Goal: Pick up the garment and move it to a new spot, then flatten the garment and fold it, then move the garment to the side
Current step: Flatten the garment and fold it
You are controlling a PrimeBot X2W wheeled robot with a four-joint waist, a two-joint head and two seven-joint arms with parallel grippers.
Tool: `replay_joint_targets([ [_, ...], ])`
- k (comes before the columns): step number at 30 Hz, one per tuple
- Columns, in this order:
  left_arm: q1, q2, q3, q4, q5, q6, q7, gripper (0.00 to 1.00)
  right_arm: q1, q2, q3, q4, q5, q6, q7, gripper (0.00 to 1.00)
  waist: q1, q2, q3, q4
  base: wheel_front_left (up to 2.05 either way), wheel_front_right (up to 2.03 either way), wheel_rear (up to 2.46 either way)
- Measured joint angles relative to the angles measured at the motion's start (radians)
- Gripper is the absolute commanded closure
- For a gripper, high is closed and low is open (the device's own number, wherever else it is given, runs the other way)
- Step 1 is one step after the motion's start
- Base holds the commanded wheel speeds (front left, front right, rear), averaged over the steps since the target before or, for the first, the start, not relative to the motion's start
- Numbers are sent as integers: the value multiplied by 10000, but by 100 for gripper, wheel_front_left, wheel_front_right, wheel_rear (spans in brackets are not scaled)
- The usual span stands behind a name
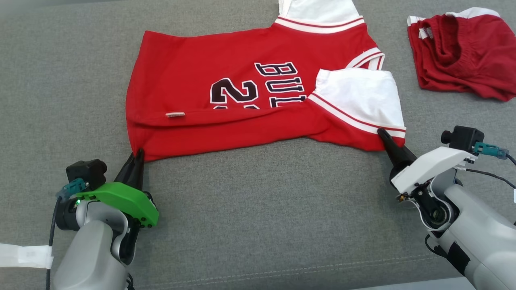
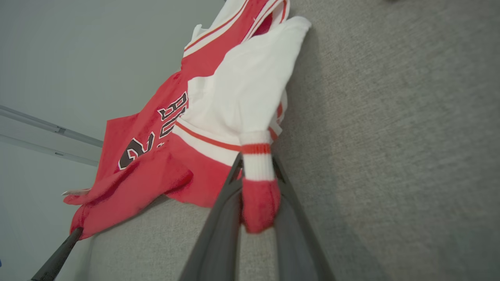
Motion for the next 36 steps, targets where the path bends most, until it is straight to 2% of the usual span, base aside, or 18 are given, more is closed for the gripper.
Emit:
replay_joint_targets([
  [9,500,378,65,17,-2,-73,-73,100,453,-558,174,-502,430,2,111,100,0,0,-549,-15,0,0,0],
  [22,1389,449,-190,-303,-8,-86,19,100,1406,-1450,384,-1396,1114,13,635,100,0,0,-1002,-97,0,0,0],
  [36,2353,418,-196,-846,-180,-84,21,100,2472,-1923,403,-2236,1565,12,560,100,0,0,-1267,-9,0,0,0],
])
